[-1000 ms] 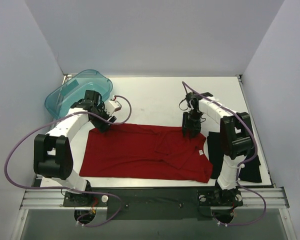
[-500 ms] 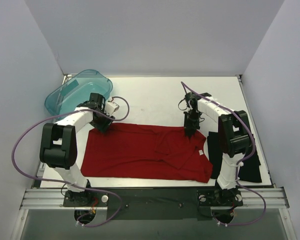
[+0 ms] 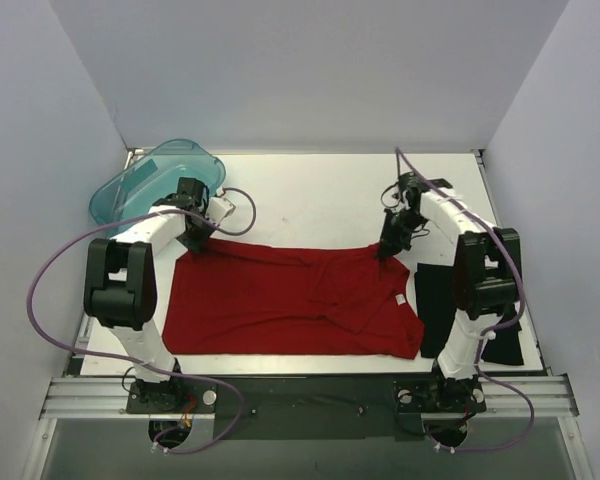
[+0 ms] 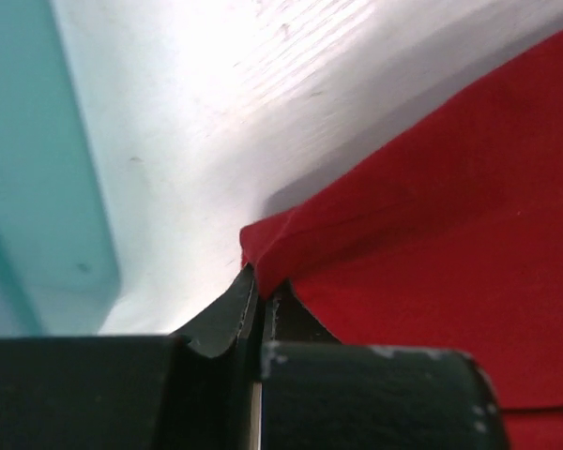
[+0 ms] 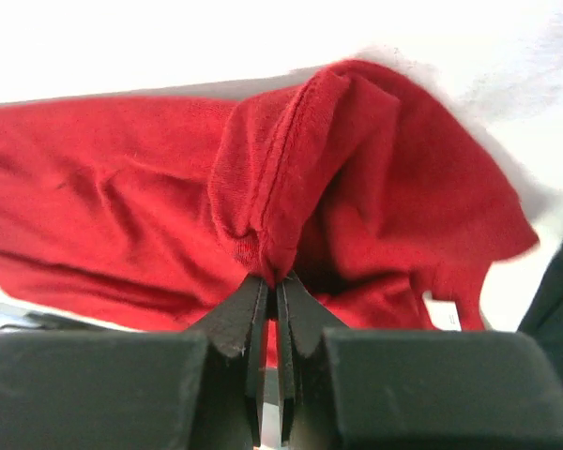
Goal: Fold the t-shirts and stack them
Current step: Grap the side of the flattened tshirt furthest away from the robot with both arms, then fold the other side of the tshirt into a rectangle
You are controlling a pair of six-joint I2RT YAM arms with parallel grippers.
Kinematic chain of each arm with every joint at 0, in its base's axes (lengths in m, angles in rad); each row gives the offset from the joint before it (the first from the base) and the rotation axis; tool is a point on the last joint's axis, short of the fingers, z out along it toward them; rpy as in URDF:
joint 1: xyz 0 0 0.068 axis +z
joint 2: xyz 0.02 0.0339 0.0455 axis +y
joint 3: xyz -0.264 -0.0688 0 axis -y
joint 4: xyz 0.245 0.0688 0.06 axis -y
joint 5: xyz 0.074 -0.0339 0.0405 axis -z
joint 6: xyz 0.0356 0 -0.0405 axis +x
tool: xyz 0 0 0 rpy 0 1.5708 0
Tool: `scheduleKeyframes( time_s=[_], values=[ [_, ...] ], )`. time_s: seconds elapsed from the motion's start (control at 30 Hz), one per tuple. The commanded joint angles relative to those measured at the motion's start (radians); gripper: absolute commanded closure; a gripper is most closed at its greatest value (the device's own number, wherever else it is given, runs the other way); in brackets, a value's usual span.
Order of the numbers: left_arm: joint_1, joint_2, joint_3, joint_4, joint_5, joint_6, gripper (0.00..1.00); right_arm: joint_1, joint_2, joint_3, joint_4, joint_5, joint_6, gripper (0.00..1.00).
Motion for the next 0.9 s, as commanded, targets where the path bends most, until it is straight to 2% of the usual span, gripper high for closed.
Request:
scheduleKeyframes(
  time_s=[0.0,0.1,0.33,0.57,0.67,0.77,0.83,0.87],
  values=[
    [0.019,-0.141,0.019,-0.021,-0.056,0.151,1.0,-0.056,-0.16,0.042,-0.04,-0.192,0.019,1.0],
    [0.014,-0.203,-0.019,-0.044,-0.056,0.249,1.0,-0.06,-0.197,0.019,-0.078,-0.284,0.013,1.0],
    [0.002,-0.342,-0.087,-0.113,-0.03,0.425,1.0,-0.095,-0.304,-0.021,-0.121,-0.371,0.016,1.0],
    [-0.005,-0.447,-0.194,-0.178,0.001,0.535,1.0,-0.099,-0.396,-0.069,-0.192,-0.446,-0.022,1.0],
    [-0.009,-0.481,-0.259,-0.188,0.025,0.555,1.0,-0.1,-0.418,-0.122,-0.227,-0.427,-0.058,1.0],
    [-0.019,-0.493,-0.295,-0.268,0.074,0.567,1.0,-0.099,-0.422,-0.186,-0.232,-0.427,-0.073,1.0],
    [-0.018,-0.501,-0.317,-0.352,0.144,0.608,0.94,-0.1,-0.413,-0.224,-0.223,-0.408,-0.09,1.0],
    [-0.019,-0.505,-0.329,-0.372,0.161,0.634,0.84,-0.1,-0.407,-0.237,-0.218,-0.373,-0.09,1.0]
  ],
)
